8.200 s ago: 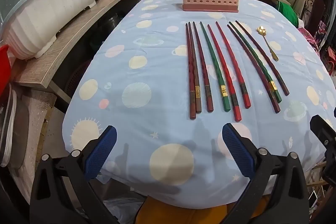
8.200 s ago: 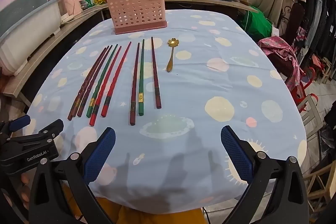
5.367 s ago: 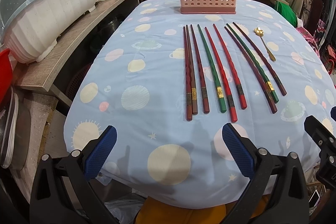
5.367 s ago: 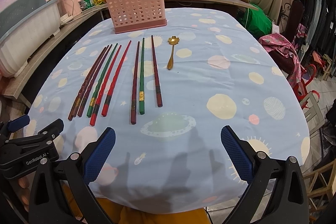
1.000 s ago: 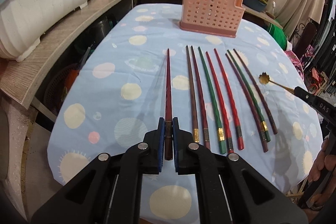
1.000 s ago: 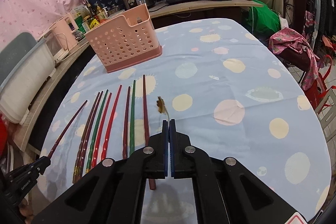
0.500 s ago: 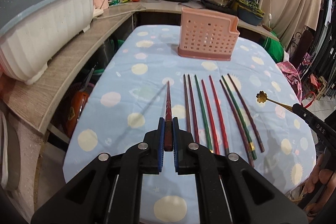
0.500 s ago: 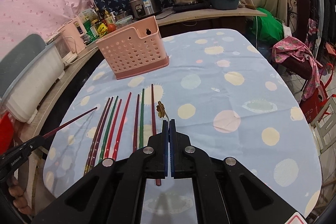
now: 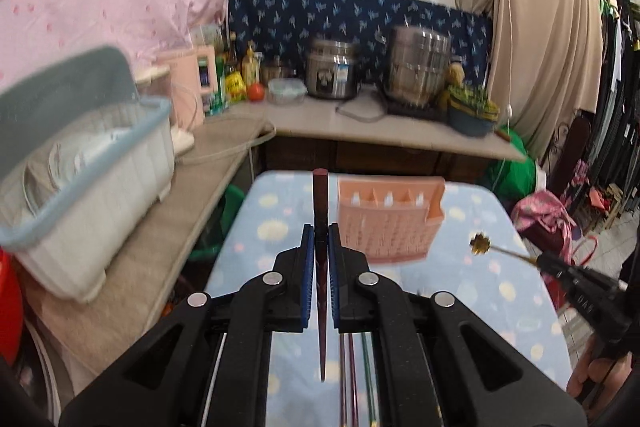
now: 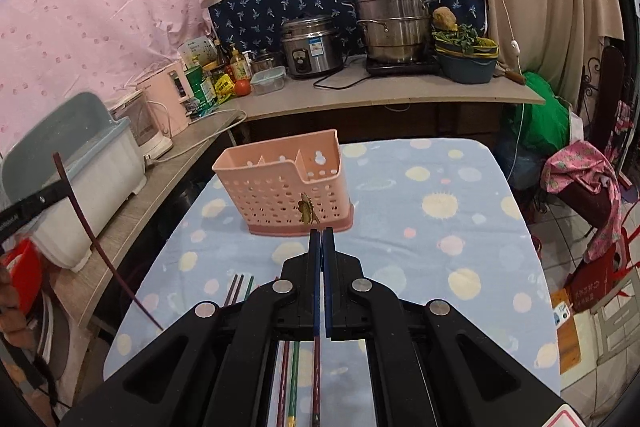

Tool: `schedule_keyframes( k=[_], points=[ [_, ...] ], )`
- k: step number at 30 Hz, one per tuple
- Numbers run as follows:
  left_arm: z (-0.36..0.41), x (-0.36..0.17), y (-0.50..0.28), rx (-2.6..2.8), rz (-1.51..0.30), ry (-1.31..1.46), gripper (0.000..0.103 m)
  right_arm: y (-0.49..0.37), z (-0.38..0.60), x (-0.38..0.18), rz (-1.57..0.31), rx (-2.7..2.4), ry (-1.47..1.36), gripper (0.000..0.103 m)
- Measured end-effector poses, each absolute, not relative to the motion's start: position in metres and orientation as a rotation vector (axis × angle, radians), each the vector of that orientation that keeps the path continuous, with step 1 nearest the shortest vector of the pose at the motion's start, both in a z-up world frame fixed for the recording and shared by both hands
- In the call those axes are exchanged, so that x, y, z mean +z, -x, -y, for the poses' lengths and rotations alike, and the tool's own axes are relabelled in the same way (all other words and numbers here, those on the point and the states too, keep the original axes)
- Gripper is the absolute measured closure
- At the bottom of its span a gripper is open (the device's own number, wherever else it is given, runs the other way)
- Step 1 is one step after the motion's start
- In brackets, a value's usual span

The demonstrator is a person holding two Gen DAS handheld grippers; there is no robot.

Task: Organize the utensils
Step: 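Carry chopstick and spoon into the pink basket and open both grippers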

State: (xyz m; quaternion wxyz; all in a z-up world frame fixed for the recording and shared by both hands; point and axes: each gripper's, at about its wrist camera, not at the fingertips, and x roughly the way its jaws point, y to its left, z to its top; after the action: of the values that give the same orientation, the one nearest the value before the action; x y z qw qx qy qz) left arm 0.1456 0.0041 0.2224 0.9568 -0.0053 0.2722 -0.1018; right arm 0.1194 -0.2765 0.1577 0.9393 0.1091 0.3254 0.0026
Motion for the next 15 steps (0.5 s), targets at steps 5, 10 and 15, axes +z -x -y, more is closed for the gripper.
schedule_keyframes(
  k=[5, 10, 15],
  points=[
    [0.006, 0.272, -0.17, -0.201, -0.43, 0.048, 0.096, -0.167, 0.278, 0.161, -0.702, 0.004, -0.209, 0.101],
    [0.022, 0.307, -0.2, -0.21, -0.333, 0.072, 0.096, -0.211, 0.276, 0.158, -0.754, 0.004, -0.192, 0.101],
    [0.04, 0.31, -0.236, -0.212, -0.323, 0.07, 0.096, -0.247, 0.276, 0.148, -0.839, 0.02, -0.176, 0.101]
  ],
)
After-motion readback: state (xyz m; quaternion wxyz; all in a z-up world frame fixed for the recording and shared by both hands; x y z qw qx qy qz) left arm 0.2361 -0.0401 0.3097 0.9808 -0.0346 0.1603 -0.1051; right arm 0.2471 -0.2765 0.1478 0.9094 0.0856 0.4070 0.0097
